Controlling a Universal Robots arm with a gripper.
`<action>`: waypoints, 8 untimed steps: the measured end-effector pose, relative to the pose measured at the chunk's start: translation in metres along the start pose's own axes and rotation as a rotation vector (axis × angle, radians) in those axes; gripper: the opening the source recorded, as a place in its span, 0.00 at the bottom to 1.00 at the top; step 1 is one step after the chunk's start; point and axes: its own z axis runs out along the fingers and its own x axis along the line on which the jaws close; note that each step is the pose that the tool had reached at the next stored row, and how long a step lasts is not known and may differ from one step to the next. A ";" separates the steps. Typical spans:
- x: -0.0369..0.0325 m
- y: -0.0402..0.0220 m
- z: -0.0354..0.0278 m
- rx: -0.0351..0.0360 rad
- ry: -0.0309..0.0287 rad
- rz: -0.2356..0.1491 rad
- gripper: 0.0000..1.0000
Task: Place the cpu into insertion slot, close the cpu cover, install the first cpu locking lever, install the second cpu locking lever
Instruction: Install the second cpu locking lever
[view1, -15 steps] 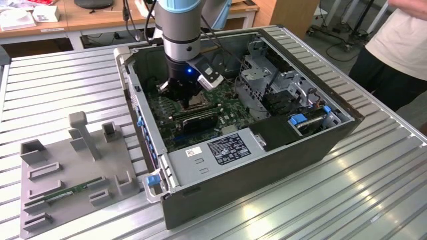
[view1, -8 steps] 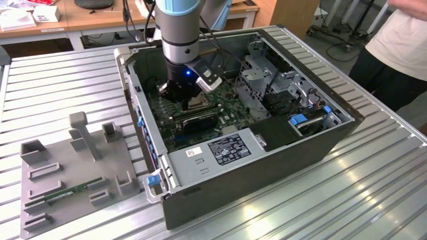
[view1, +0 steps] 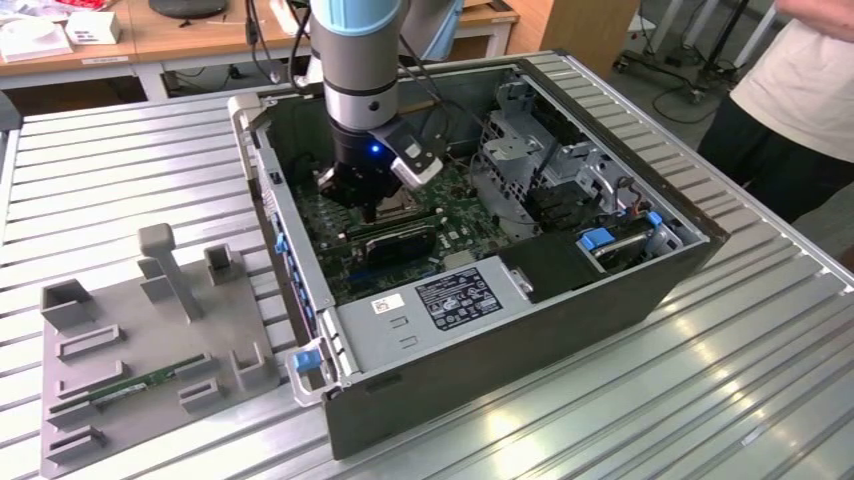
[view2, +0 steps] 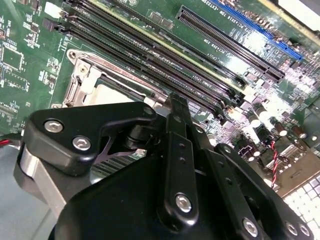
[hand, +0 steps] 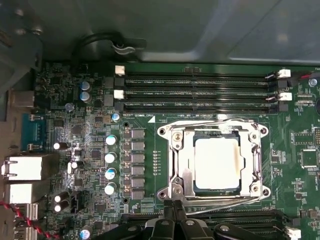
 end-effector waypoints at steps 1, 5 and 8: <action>0.0000 0.0000 0.0004 0.0003 -0.0002 0.004 0.11; 0.0001 -0.0001 0.0018 0.0012 -0.0011 0.017 0.11; 0.0005 -0.0002 0.0030 0.0023 -0.0018 0.031 0.11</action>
